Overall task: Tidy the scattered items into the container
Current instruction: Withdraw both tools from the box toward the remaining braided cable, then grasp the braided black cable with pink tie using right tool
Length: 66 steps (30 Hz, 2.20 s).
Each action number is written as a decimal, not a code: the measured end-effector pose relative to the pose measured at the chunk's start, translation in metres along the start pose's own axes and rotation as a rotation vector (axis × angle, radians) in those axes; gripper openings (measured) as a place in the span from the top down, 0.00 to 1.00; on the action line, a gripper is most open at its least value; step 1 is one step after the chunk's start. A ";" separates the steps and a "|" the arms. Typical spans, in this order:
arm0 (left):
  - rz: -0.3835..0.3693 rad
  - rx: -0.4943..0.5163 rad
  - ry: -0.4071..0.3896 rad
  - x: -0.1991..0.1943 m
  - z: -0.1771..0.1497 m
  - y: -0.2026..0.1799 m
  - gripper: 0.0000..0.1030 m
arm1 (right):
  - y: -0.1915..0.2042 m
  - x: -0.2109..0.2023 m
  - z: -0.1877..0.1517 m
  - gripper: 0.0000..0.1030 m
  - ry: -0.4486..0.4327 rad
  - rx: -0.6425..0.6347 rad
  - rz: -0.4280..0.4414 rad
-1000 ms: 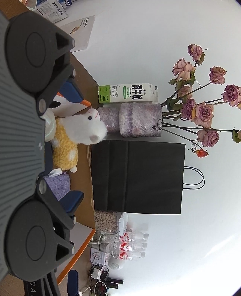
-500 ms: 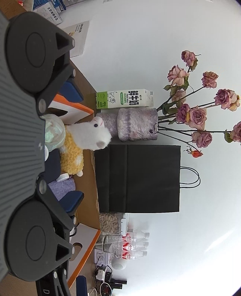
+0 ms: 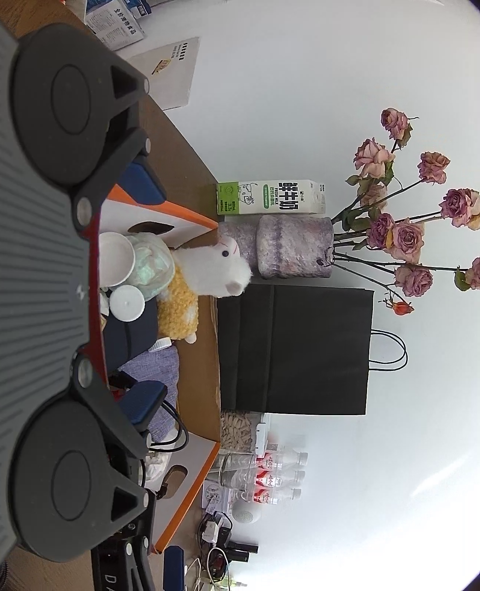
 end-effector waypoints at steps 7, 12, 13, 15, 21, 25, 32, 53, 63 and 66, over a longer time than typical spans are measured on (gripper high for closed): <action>-0.014 -0.020 0.025 -0.021 -0.009 -0.001 0.00 | 0.002 -0.018 -0.014 0.02 0.013 -0.014 0.011; 0.008 -0.031 0.042 -0.034 -0.019 -0.001 0.00 | 0.003 -0.030 -0.029 0.02 0.042 -0.015 0.010; 0.013 -0.032 0.044 -0.036 -0.020 -0.001 0.00 | 0.003 -0.033 -0.031 0.02 0.045 -0.011 0.009; 0.026 -0.034 0.044 -0.042 -0.024 -0.002 0.00 | 0.001 -0.040 -0.035 0.02 0.049 -0.001 0.010; 0.050 -0.063 0.073 -0.060 -0.037 0.000 0.00 | -0.002 -0.064 -0.045 0.01 0.023 0.014 -0.005; 0.038 -0.143 0.084 -0.073 -0.043 0.011 0.00 | -0.012 -0.074 -0.049 0.00 0.049 0.064 0.010; 0.049 -0.134 0.129 -0.096 -0.052 0.011 0.00 | -0.012 -0.094 -0.061 0.00 0.105 0.074 0.034; 0.025 -0.147 0.229 -0.110 -0.070 0.023 0.00 | 0.029 -0.099 -0.084 0.00 0.320 -0.083 0.066; 0.023 -0.186 0.261 -0.105 -0.072 0.028 0.00 | 0.030 -0.098 -0.080 0.12 0.303 -0.051 0.061; 0.024 -0.186 0.263 -0.105 -0.072 0.028 0.00 | 0.028 -0.099 -0.080 0.12 0.299 -0.037 0.073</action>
Point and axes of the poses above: each gripper's, at about its wrist camera, not at the fingertips, and x roughly the way its jaws point, y to its left, z to its top, the point moved 2 cm from there along x, roughly the way its jaws point, and after that the axes turned 14 degrees about -z, right-handed, at the moved point
